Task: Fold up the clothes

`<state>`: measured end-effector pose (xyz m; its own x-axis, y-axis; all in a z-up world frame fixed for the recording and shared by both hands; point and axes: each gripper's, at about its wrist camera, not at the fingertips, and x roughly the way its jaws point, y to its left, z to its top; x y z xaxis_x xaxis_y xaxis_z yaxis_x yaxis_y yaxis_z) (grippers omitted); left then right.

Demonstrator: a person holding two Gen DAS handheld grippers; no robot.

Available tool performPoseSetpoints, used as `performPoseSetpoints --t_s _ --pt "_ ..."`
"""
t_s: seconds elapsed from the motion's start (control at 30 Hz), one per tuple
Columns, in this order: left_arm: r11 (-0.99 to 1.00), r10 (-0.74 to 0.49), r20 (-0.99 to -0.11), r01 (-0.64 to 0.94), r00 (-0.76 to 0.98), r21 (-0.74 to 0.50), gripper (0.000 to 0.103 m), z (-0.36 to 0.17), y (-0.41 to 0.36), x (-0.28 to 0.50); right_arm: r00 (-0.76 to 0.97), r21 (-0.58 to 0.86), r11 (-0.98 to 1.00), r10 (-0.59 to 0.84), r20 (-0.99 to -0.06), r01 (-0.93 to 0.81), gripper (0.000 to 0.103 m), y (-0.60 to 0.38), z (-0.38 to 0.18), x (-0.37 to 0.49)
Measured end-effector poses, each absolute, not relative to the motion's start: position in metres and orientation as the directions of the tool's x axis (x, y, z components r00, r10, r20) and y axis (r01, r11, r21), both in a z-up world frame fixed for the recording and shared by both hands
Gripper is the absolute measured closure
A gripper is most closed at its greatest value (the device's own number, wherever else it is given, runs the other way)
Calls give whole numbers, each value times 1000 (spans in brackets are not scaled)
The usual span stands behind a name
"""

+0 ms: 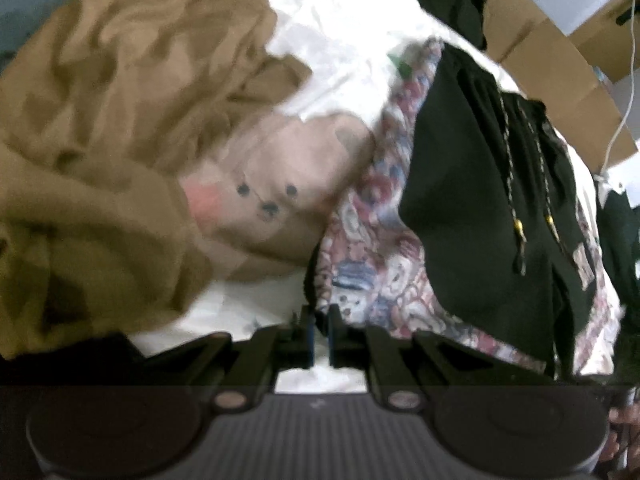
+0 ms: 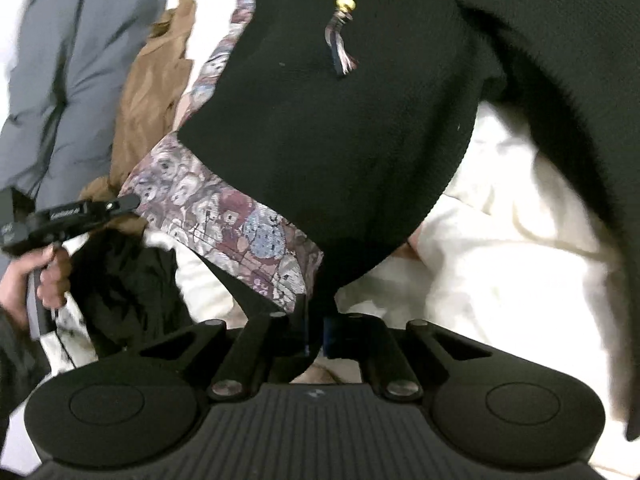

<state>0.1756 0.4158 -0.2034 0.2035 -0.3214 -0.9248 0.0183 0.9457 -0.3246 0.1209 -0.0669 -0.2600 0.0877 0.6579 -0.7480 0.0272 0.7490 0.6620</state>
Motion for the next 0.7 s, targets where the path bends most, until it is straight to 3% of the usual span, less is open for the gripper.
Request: performPoseSetpoints --t_s 0.1,0.17,0.27,0.33,0.37,0.4,0.47,0.57,0.7 --pt "950 -312 -936 29 161 -312 96 -213 410 172 87 638 770 637 -766 -13 97 -79 -252 116" --pt "956 -291 -942 19 166 -292 89 -215 411 172 72 603 796 605 -793 -49 96 -81 -252 115" --pt "965 -258 -950 4 173 -262 81 -219 411 174 37 573 818 575 -817 -53 86 -83 -254 114" --pt "970 -236 -955 -6 178 -241 70 -222 412 175 36 563 824 566 -824 -56 52 -87 -253 113" --pt "973 -225 -958 -11 180 -231 64 -223 412 175 47 566 822 569 -821 -54 47 -89 -252 112" --pt "975 -214 -960 -16 182 -221 56 -224 412 176 63 575 817 577 -815 -49 45 -93 -249 113" --pt "976 -210 -958 -21 195 -218 49 -227 412 178 83 585 810 586 -806 -47 41 -98 -245 115" --pt "981 -190 -962 3 197 -193 46 -236 404 184 111 588 808 588 -802 -35 41 -103 -243 120" --pt "982 -185 -968 14 172 -186 48 -245 396 188 137 587 809 584 -800 -19 42 -102 -244 125"
